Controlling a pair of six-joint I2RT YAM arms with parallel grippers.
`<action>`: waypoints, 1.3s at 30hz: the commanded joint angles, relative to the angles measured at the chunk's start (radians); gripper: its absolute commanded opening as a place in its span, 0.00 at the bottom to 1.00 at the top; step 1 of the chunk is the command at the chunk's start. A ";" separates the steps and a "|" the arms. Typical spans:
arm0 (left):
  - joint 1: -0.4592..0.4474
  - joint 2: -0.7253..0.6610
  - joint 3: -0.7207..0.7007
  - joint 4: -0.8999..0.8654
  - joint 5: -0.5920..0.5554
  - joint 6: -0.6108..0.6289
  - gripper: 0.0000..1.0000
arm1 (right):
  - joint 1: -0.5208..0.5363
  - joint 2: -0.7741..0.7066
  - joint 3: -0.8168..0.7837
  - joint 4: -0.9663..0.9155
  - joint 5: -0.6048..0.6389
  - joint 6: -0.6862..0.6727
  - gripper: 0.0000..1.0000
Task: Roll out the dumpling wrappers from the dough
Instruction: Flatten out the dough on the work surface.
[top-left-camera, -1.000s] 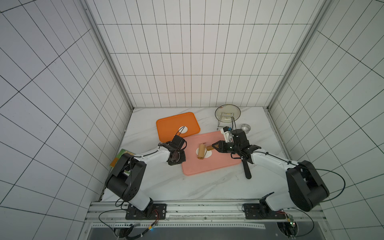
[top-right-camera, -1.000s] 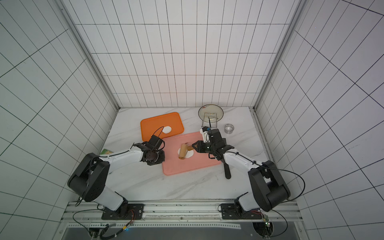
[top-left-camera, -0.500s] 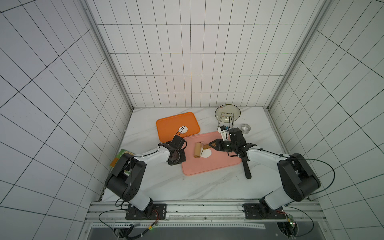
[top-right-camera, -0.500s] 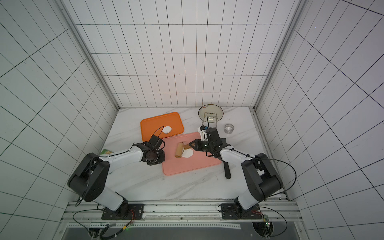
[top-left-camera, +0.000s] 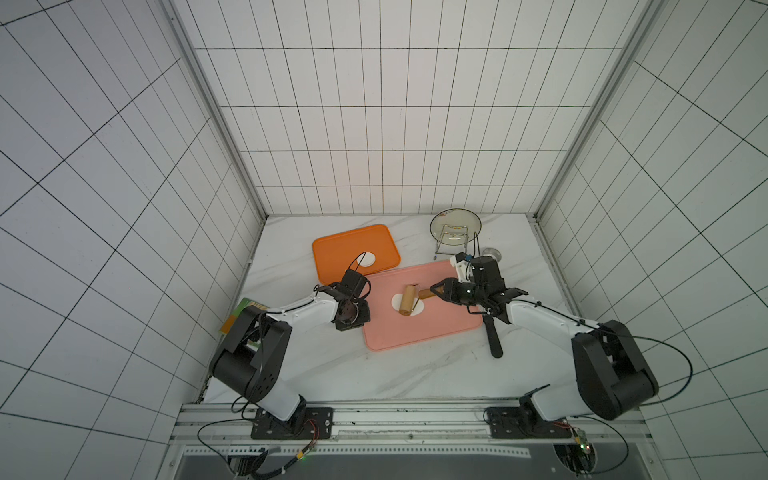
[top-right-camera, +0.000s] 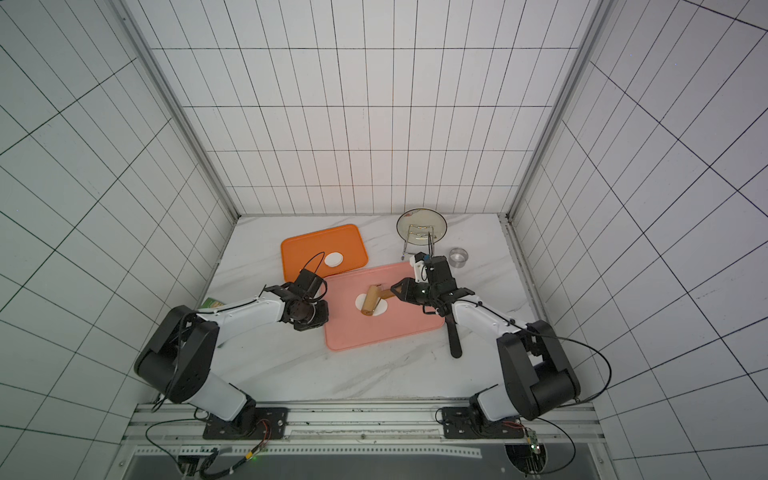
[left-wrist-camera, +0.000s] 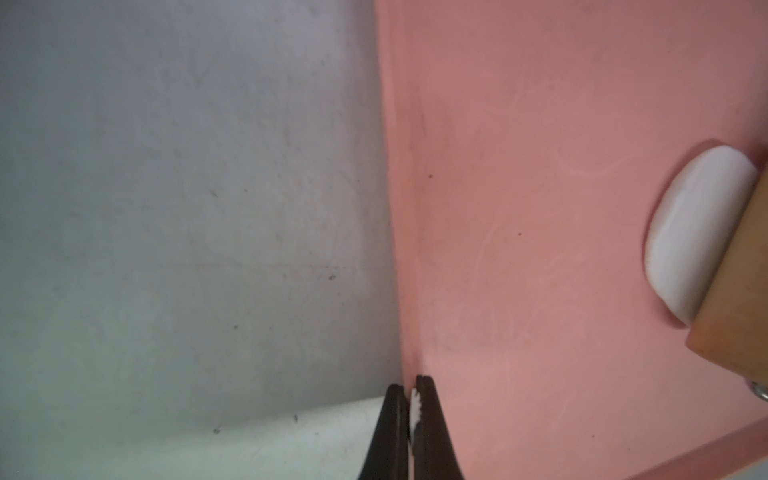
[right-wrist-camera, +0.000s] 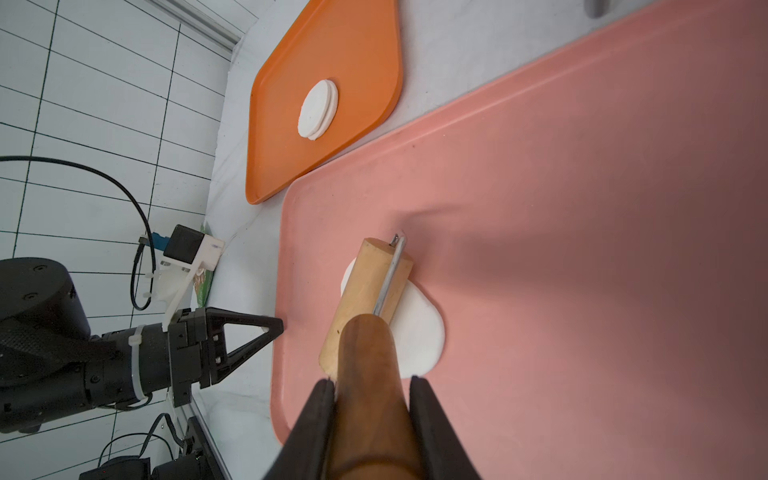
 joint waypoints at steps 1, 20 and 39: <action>0.016 0.035 -0.037 0.002 -0.052 0.011 0.00 | -0.052 -0.009 -0.100 -0.321 0.279 -0.057 0.00; -0.026 0.046 -0.028 0.022 -0.026 0.008 0.00 | 0.071 0.194 -0.046 -0.199 0.288 -0.007 0.00; 0.052 0.051 -0.051 0.019 -0.032 -0.014 0.00 | -0.051 0.006 -0.140 -0.333 0.346 -0.031 0.00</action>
